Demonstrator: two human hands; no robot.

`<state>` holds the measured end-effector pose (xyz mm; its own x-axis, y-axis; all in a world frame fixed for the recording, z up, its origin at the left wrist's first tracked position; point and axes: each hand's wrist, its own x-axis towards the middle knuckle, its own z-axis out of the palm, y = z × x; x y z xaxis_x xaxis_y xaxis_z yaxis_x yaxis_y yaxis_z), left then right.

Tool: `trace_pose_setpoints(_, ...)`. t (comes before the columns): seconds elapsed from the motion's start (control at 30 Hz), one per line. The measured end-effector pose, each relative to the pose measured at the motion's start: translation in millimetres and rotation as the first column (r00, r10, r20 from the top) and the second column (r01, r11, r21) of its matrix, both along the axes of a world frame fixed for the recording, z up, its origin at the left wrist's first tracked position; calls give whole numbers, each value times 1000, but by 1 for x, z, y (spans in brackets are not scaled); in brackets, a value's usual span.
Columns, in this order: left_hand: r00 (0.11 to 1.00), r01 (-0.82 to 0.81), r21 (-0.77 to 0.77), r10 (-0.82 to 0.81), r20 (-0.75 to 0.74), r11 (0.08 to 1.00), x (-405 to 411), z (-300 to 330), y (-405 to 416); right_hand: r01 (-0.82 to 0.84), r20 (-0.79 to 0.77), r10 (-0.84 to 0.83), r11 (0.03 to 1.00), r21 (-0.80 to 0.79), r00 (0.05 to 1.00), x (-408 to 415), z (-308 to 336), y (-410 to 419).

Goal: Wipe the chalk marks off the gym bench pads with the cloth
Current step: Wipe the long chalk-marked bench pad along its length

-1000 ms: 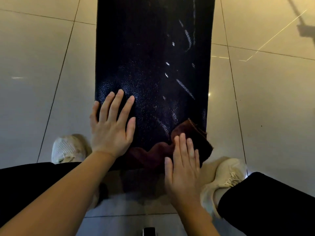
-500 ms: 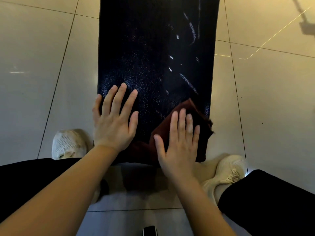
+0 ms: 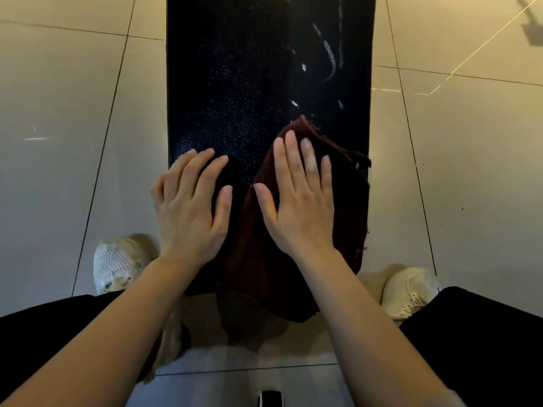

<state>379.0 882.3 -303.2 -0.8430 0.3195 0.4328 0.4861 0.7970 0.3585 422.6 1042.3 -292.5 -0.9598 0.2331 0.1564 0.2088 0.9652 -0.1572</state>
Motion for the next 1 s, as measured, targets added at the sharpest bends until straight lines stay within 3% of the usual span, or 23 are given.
trace_pose_setpoints(0.13,997,-21,-8,20,-69,1000,-28,10,3,95,36,-94,995,-34,995,59,-13,-13)
trace_pose_setpoints(0.27,1000,-21,-105,19,-18,994,-55,12,19,136,51,-135,991,-12,989,110,-33,-22)
trace_pose_setpoints(0.37,999,-42,-170,40,-13,985,-59,5,25,181,60,-180,983,-21,982,95,-28,-24)
trace_pose_setpoints(0.77,999,-43,-161,39,-31,986,-59,4,24,153,-1,-153,988,-33,988,-51,17,36)
trace_pose_setpoints(1.0,999,-41,-171,42,3,984,-59,6,25,146,71,-142,988,-46,987,70,-16,-5)
